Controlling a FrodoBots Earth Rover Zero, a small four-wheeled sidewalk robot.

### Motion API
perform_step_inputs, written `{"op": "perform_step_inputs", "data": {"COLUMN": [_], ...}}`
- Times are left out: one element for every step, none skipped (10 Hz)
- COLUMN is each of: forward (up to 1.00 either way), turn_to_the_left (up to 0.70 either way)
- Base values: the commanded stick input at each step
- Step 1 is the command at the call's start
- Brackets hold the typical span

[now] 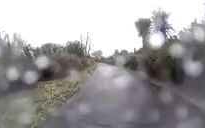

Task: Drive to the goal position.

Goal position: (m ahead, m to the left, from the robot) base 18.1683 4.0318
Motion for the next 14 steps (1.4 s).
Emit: {"op": "perform_step_inputs", "data": {"forward": [1.00,1.00,1.00,1.00,1.00,1.00,1.00,1.00,1.00,1.00,1.00,1.00,1.00,1.00], "turn_to_the_left": [-0.40,-0.02,-0.01,0.00,0.00,0.00,0.00,-0.02,-0.02,-0.02,-0.01,-0.01,0.00,0.00]}}
